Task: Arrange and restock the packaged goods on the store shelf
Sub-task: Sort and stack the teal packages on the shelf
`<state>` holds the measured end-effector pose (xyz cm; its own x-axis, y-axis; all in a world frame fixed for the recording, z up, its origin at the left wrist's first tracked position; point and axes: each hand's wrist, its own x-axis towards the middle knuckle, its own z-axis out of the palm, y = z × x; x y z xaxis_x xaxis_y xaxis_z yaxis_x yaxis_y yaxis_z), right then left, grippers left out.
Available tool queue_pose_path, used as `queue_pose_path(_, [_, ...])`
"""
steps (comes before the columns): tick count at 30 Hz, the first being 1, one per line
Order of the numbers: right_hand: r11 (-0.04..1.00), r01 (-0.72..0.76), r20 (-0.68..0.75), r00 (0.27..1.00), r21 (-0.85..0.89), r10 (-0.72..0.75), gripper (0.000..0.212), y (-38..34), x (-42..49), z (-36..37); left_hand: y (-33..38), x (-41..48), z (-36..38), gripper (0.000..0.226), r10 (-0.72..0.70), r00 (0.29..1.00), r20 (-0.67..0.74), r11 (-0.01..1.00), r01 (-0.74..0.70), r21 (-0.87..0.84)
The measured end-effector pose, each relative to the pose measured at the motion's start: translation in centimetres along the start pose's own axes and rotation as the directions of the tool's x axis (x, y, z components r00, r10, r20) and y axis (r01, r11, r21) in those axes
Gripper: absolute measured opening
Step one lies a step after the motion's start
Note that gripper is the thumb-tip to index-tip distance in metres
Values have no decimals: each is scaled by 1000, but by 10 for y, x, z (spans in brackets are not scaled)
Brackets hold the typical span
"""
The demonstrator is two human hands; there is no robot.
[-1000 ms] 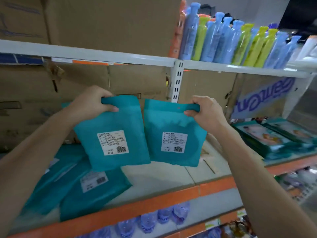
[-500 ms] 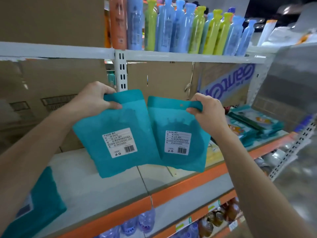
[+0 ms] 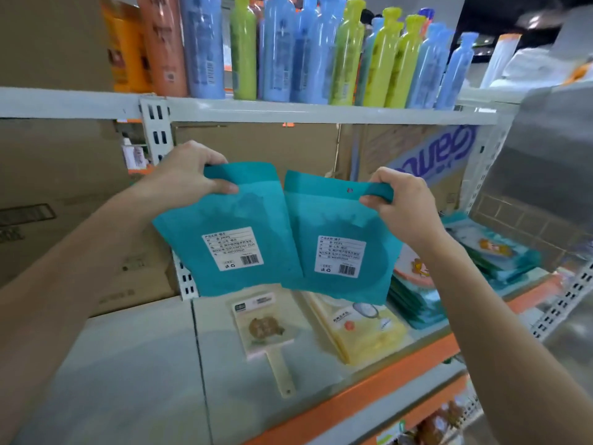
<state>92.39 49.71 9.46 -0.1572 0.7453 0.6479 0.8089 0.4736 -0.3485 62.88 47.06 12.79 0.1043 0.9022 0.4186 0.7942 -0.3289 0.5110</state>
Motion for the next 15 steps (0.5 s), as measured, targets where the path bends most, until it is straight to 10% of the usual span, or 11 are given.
queue_pose_path(15, [973, 143, 49, 987, 179, -154, 24, 190, 38, -70, 137, 38, 115, 12, -112, 969, -219, 992, 123, 35])
